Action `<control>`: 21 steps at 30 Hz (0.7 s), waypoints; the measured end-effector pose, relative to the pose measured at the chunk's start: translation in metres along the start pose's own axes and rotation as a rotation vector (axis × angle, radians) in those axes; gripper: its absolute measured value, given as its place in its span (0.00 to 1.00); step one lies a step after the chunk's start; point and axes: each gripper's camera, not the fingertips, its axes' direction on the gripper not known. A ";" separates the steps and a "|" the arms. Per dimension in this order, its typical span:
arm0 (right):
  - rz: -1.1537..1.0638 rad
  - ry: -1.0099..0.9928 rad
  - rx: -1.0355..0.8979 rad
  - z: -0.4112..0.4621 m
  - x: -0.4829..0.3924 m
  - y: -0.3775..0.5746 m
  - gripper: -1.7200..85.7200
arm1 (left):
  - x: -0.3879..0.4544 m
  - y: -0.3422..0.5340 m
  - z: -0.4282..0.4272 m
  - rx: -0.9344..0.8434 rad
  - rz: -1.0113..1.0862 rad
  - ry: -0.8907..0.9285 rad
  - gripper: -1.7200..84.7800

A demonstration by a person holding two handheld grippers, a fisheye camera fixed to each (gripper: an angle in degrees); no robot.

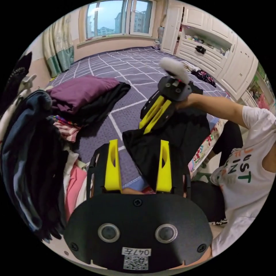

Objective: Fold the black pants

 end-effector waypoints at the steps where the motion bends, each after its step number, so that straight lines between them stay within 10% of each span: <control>1: -0.096 0.108 0.047 -0.007 -0.024 0.006 0.03 | -0.002 -0.003 0.006 -0.009 0.012 0.020 0.25; 5: -0.415 0.482 0.112 -0.011 -0.104 0.032 0.03 | -0.005 -0.024 0.039 -0.054 0.139 0.125 0.25; 13: -0.416 0.528 0.211 -0.049 -0.132 0.050 0.03 | -0.008 -0.056 0.064 -0.043 0.285 0.344 0.08; 21: 0.027 0.600 0.423 -0.175 -0.088 0.117 0.05 | -0.047 -0.060 0.094 -0.142 -0.308 0.111 0.08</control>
